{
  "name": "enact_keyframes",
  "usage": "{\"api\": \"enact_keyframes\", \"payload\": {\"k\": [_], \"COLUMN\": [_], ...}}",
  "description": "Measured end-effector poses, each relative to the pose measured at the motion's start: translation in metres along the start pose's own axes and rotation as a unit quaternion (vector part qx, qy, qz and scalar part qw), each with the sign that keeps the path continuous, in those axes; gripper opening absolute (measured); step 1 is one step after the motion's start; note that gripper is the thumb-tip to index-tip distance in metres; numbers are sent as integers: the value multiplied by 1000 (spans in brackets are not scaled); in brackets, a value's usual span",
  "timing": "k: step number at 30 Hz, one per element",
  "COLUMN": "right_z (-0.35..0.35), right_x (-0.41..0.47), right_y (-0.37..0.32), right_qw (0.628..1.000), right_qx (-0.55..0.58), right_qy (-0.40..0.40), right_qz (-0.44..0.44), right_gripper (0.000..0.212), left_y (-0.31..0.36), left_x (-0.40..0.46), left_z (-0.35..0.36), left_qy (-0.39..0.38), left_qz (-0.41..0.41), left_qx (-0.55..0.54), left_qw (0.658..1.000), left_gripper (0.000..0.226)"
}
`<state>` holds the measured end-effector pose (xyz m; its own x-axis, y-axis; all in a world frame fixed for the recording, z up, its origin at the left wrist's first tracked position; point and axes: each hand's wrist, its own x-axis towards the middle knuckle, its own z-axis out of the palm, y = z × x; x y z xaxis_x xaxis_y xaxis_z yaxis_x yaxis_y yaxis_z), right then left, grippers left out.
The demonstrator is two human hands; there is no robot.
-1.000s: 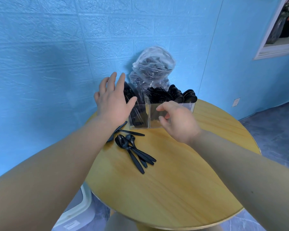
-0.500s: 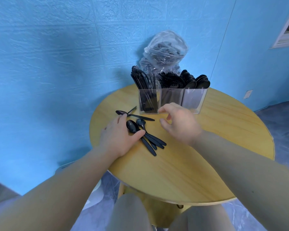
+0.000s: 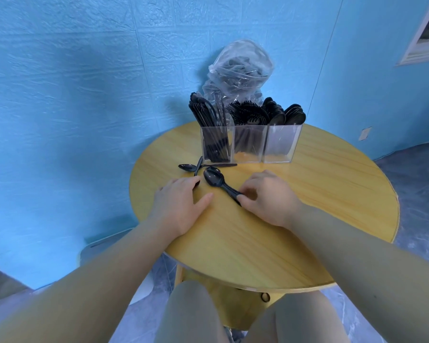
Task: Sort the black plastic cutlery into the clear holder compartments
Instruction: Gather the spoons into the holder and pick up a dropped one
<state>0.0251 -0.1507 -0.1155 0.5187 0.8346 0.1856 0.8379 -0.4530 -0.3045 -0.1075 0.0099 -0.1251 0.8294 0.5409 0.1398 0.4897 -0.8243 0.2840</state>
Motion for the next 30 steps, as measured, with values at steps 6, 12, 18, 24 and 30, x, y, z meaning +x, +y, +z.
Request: {"api": "enact_keyframes", "payload": {"k": [6,12,18,24,30], "right_z": [0,-8,-23,-52,-73], "right_x": [-8,-13,-10,-4,13], "right_y": [9,6,1,-3,-17], "right_qw": [993,972,959,971,967], "right_qx": [70,198,266,199,215], "right_qy": [40,85,40,125,138], "right_qz": [89,91,91,42,2], "right_gripper": [11,9,16,20,15], "left_y": [-1,23,49,64,77], "left_x": [-2,0,23,22,22], "left_z": [1,-14,-37,-48,-54], "left_qy": [67,130,80,67,77], "left_qz": [39,41,-2,72,112], "left_qx": [19,-144,-366,-295,-216], "left_qw": [997,980,927,950,967], "left_gripper": [52,28,16,19,53]}}
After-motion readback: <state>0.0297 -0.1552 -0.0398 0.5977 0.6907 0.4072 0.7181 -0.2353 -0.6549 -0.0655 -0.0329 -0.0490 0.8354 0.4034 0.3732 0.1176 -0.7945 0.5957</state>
